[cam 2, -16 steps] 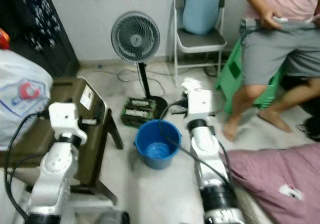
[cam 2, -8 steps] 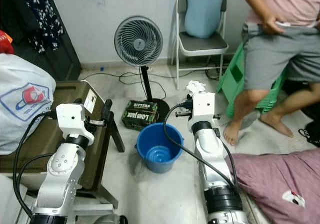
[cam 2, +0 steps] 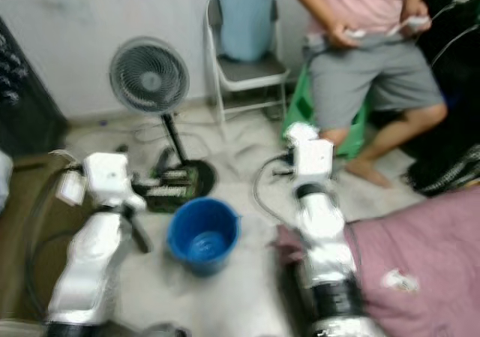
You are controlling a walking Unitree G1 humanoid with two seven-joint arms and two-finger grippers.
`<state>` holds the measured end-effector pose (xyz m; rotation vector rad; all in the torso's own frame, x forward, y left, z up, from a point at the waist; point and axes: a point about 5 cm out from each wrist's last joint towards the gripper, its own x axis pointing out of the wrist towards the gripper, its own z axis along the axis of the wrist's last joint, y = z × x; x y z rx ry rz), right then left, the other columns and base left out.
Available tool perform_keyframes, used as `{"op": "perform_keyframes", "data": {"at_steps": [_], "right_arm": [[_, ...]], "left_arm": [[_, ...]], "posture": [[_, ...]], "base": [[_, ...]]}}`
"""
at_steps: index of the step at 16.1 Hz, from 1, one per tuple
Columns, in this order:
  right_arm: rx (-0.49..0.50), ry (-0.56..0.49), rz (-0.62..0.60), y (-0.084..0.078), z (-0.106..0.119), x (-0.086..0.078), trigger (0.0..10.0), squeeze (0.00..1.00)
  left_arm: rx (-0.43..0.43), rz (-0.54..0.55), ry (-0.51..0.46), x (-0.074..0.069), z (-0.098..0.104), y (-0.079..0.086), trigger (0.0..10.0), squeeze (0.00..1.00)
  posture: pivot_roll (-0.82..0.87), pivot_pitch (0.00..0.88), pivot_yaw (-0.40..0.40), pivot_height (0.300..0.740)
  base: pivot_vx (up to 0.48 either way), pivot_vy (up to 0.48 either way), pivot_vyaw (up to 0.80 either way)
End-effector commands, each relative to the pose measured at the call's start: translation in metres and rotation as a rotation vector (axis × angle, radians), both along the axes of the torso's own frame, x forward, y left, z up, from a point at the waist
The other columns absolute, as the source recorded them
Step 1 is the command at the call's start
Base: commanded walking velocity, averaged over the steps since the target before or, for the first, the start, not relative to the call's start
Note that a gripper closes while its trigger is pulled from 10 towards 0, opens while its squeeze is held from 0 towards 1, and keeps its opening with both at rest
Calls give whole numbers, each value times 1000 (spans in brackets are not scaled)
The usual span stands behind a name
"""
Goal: Clean up the room
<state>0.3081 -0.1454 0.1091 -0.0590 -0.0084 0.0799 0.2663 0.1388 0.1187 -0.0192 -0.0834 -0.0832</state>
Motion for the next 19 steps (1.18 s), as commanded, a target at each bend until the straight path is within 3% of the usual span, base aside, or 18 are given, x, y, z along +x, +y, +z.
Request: {"op": "perform_keyframes", "data": {"at_steps": [1, 7, 11, 19], "right_arm": [[0, -13, 0, 0, 4, 1, 10000, 0], [-31, -24, 14, 2, 5, 3, 10000, 0], [-27, -25, 18, 3, 6, 4, 10000, 0], [-29, -15, 15, 1, 4, 5, 10000, 0]], "left_arm": [[7, -2, 1, 0, 1, 0, 10000, 0], [10, 0, -13, 2, 4, 0, 10000, 0], [6, -4, -17, 2, 4, -1, 10000, 0], [-3, -9, -17, 2, 3, -3, 10000, 0]], "posture": [[-31, 30, 13, 740], [-29, 45, 11, 740], [-29, 43, 10, 740], [-33, 38, 3, 740]], "base": [[0, 0, 0], [0, 0, 201], [309, 0, 756], [320, 0, 0]]}}
